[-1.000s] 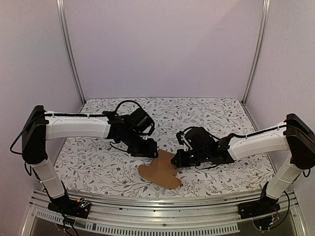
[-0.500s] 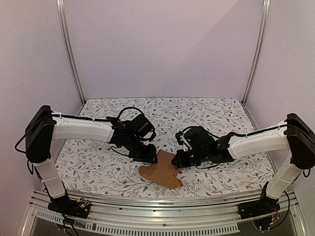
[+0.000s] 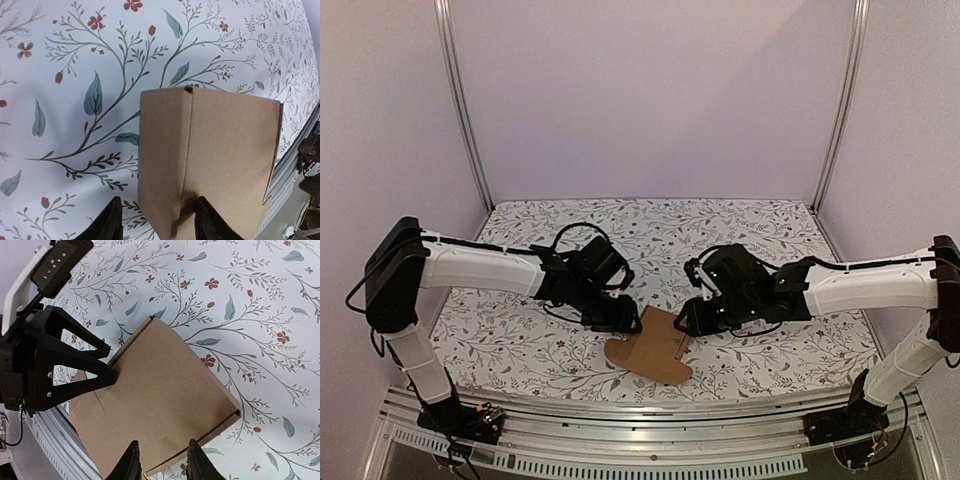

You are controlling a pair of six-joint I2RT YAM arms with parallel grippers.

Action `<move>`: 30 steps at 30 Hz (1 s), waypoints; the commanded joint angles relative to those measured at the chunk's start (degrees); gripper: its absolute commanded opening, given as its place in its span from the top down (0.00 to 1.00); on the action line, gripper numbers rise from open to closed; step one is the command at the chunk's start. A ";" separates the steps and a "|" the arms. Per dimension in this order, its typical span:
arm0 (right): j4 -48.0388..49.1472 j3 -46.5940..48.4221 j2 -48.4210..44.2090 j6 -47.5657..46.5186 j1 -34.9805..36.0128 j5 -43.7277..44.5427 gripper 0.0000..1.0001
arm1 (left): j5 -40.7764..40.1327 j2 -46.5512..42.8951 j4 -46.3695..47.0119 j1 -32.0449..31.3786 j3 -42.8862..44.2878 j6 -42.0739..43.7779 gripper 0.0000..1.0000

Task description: Fold the paper box

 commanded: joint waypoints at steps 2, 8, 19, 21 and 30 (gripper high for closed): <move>-8.94 0.21 -8.37 -1.27 0.25 8.06 0.61 | -1.76 -2.06 -0.32 -1.25 -3.87 -2.93 0.51; -5.83 -7.07 -11.81 4.21 0.26 9.25 0.44 | -1.65 -3.76 5.33 -2.64 -7.81 -7.23 0.49; 9.96 -9.64 -3.79 12.37 0.27 -0.20 0.42 | -3.01 -9.17 14.46 -3.89 -16.95 -17.56 0.47; 11.68 -8.95 -2.13 12.81 0.33 -1.19 0.42 | -3.38 -10.34 15.96 -3.91 -18.42 -19.02 0.47; 15.80 -3.65 5.71 13.55 0.27 -3.58 0.43 | -4.80 -15.34 24.02 -4.00 -25.67 -24.99 0.46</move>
